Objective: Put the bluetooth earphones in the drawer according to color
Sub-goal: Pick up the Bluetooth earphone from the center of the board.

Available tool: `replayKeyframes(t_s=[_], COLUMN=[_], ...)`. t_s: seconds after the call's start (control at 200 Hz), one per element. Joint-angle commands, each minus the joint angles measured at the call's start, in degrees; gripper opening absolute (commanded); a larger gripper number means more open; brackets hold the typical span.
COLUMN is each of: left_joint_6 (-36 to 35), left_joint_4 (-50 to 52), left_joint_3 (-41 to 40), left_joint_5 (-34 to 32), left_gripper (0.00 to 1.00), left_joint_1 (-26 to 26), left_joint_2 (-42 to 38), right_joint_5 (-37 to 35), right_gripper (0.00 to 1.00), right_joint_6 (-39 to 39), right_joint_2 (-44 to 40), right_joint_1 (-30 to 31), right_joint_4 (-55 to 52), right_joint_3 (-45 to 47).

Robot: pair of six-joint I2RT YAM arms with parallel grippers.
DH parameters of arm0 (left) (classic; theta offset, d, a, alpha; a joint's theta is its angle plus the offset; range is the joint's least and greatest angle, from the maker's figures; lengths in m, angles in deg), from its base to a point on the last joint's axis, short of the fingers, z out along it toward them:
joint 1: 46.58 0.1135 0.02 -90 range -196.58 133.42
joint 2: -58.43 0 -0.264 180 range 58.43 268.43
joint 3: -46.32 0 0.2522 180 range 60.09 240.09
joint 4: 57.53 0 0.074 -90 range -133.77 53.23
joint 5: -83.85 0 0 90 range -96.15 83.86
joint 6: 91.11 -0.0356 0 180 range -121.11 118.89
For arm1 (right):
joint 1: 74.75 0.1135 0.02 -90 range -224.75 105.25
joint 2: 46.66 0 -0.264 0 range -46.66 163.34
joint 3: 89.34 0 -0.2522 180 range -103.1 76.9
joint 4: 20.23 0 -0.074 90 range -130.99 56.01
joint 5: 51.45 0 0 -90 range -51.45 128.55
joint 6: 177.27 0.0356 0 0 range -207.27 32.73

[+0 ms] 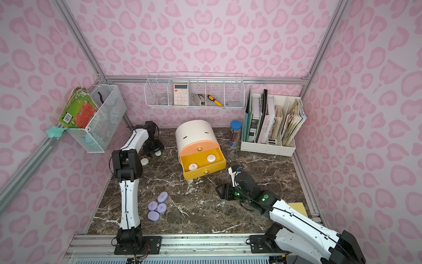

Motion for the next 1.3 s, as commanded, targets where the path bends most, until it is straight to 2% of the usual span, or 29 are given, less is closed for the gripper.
replayKeyframes(t_s=[0.0, 0.115, 0.345, 0.455, 0.8, 1.055, 1.295], left_joint_6=[-0.7, -2.4, -0.7, -0.2, 1.7, 2.4, 1.7], left_joint_4=[-5.8, -7.0, -4.2, -4.6, -10.4, -8.1, -2.3], left_joint_3=[-0.1, -0.2, -0.2, -4.7, -26.3, -37.1, -41.8], left_joint_5=[1.5, 3.3, 5.0, 5.5, 7.7, 9.8, 8.1], left_gripper=[0.65, 0.57, 0.38, 0.33, 0.3, 0.28, 0.28], left_joint_1=[0.0, 0.0, 0.0, -0.2, -3.5, -7.2, -14.7], left_joint_2=[1.4, 1.8, 1.2, -2.2, -23.7, -41.3, -54.1], right_joint_5=[0.9, 1.1, 1.1, 1.3, 1.7, 1.6, 1.7], right_gripper=[0.76, 0.75, 0.75, 0.75, 0.75, 0.75, 0.75], right_joint_6=[-0.9, -0.9, -0.5, 0.0, 2.4, 3.9, 4.5], right_joint_2=[-0.3, -0.4, -1.3, -2.2, -5.9, -7.7, -7.9], right_joint_1=[-0.2, -0.5, -0.5, -0.5, -0.5, -0.5, -0.5], right_joint_4=[0.0, 0.0, 0.0, 0.3, 1.4, 1.8, 2.6], right_joint_3=[0.2, 0.4, 0.6, 0.7, 2.4, 3.4, 3.7])
